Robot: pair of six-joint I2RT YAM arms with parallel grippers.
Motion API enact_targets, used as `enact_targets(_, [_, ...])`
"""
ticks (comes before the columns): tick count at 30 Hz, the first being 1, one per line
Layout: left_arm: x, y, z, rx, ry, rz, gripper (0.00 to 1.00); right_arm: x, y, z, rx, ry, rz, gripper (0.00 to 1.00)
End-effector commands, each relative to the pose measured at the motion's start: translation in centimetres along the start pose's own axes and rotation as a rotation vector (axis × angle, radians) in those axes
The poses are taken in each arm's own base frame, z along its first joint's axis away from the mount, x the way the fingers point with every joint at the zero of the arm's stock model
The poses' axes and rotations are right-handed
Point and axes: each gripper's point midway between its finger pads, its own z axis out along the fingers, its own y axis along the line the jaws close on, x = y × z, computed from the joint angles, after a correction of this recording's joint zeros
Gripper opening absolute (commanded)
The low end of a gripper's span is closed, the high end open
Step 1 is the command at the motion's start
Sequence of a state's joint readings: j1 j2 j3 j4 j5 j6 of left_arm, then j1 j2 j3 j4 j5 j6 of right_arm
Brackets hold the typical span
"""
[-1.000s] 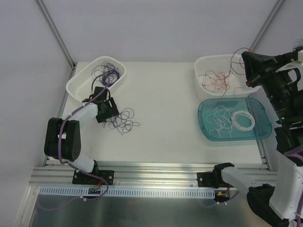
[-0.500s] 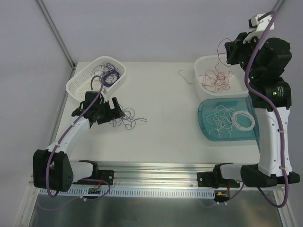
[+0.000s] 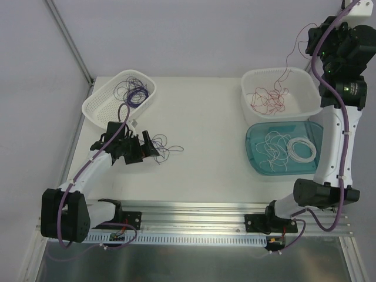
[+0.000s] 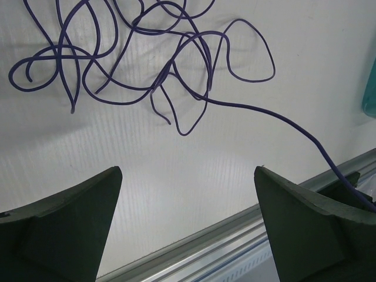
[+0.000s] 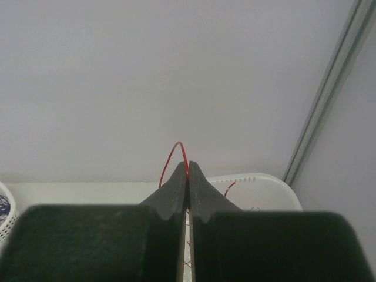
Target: Untangle the cables
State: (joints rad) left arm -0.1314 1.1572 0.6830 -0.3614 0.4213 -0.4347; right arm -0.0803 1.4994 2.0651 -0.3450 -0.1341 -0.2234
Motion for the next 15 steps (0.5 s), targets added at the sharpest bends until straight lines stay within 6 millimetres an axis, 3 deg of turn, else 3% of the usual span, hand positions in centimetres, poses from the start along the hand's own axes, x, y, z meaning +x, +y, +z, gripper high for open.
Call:
enact_targets(1, [0.5, -0.8, 0.1, 0.037, 0.031, -0.017, 0.97, -0.6, -1.7, 1.6, -0.006, -0.047, 0.045, 0.01])
enact_targets(3, [0.4, -1.0, 0.2, 0.04, 0.036, -0.018, 0.97, 0.9, -3.0, 2.5, 0.018, -0.025, 0.074, 0.01])
enact_targets(4, [0.5, -1.0, 0.4, 0.039, 0.049, -0.02, 0.97, 3.1, -3.6, 3.3, 0.028, 0.022, 0.092, 0.01])
enact_targets(6, [0.4, -1.2, 0.5, 0.04, 0.053, -0.02, 0.97, 5.5, -4.7, 4.2, 0.054, 0.062, 0.109, 0.01])
enact_targets(7, [0.5, -1.2, 0.8, 0.037, 0.065, -0.021, 0.97, 8.1, -5.5, 5.1, 0.076, 0.113, 0.125, 0.01])
enact_targets(10, [0.5, -1.6, 1.2, 0.04, 0.083, -0.014, 0.97, 12.9, -6.7, 6.6, 0.101, 0.209, 0.153, 0.07])
enact_targets(11, [0.6, -1.9, 1.3, 0.041, 0.089, -0.009, 0.97, 15.9, -7.3, 7.5, 0.111, 0.284, 0.168, 0.1])
enact_targets(14, [0.3, -2.2, 1.6, 0.035, 0.092, -0.003, 0.98, 21.9, -7.9, 8.8, 0.108, 0.439, 0.209, 0.52])
enact_targets(15, [0.1, -2.4, 1.5, 0.035, 0.087, -0.001, 0.98, 22.7, -8.0, 8.9, 0.108, 0.465, 0.223, 0.65])
